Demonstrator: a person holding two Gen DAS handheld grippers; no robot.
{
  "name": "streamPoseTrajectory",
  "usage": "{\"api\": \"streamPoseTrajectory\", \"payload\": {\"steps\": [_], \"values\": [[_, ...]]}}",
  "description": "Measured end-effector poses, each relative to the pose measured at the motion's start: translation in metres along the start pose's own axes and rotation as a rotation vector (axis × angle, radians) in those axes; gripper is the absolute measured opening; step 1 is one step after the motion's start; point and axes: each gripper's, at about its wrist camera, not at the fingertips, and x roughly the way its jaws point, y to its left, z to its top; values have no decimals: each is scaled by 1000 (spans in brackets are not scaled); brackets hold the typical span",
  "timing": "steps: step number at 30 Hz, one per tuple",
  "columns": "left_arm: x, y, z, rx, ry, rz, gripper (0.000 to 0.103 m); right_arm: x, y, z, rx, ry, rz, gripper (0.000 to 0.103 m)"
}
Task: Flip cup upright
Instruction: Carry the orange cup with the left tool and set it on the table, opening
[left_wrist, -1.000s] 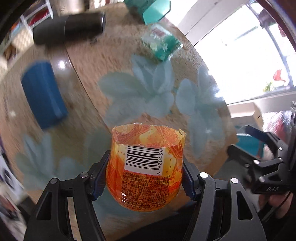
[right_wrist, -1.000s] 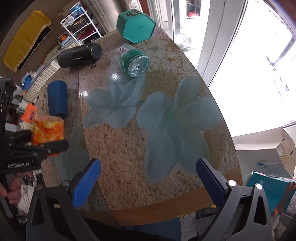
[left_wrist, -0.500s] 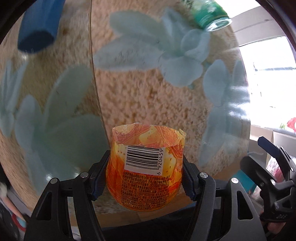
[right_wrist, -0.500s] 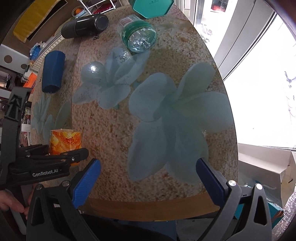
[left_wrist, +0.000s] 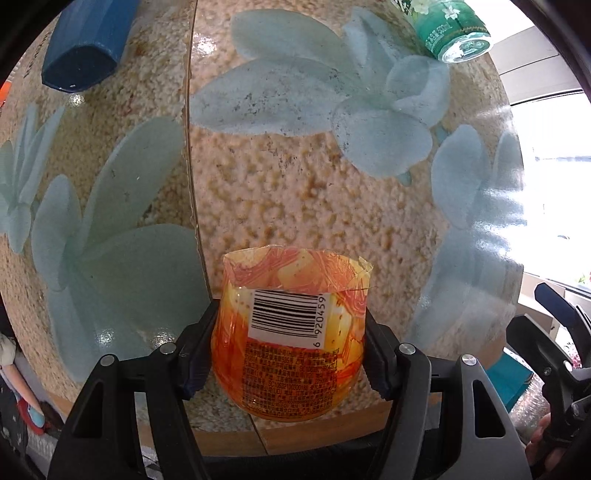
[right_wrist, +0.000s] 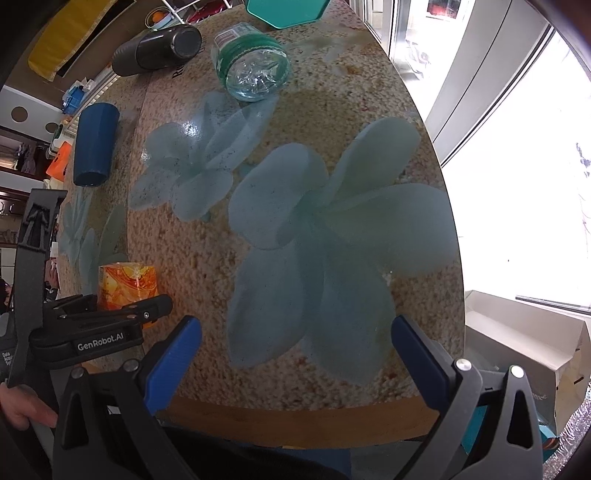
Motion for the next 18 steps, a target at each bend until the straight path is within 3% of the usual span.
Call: {"api": "streamPoseTrajectory", "payload": {"steps": [4, 11, 18], "values": [[1, -2, 1, -9, 4, -7, 75, -1, -5, 2, 1, -1, 6, 103], [3, -1, 4, -37, 22, -15, 102, -2, -6, 1, 7, -3, 14, 103], [-5, 8, 4, -40, 16, -22, 103, -2, -5, -3, 10, -1, 19, 103]]}}
